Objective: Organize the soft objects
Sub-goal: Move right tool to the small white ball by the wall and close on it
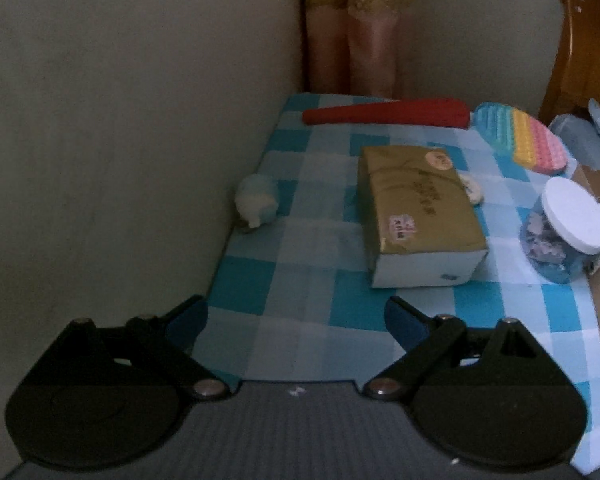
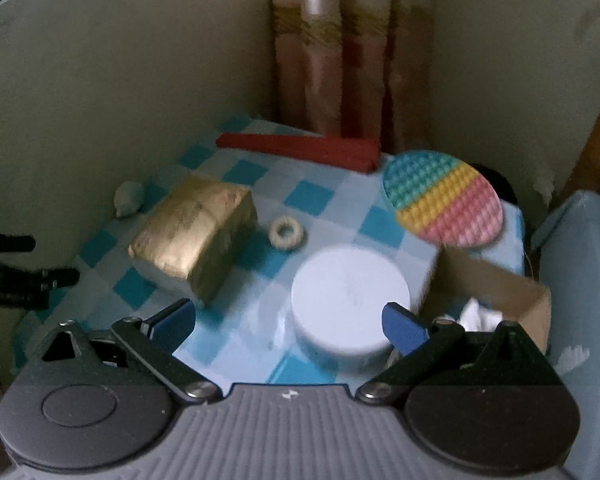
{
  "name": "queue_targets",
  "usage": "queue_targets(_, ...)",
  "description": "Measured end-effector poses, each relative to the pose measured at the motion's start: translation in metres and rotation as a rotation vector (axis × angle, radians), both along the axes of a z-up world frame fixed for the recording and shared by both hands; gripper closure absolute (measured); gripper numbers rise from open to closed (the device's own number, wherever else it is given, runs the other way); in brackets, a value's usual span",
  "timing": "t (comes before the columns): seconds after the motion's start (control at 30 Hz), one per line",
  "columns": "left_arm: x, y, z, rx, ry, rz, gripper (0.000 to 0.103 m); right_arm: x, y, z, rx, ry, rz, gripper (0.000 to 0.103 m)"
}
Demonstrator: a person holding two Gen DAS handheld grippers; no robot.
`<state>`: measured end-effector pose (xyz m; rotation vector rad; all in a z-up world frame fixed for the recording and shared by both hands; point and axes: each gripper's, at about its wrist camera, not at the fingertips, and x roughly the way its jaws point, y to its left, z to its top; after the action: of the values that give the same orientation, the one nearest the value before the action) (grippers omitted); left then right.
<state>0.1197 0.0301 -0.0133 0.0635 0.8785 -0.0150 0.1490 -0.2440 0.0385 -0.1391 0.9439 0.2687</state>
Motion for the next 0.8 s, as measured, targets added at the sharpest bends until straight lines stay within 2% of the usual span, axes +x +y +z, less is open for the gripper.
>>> queue_targets(0.3,0.013,0.0,-0.01,-0.003,0.028,0.002,0.009,0.074,0.026,-0.009,0.057,0.009,0.106,0.003)
queue_targets(0.53,0.003,0.002,-0.016,-0.034,0.029,-0.058,0.008,0.11,0.083,-0.019,0.067,0.023,0.274,0.003)
queue_targets(0.8,-0.008,-0.004,-0.025,0.011,0.025,-0.131,0.008,0.144,0.163,-0.044,0.072,0.062,0.497,0.005)
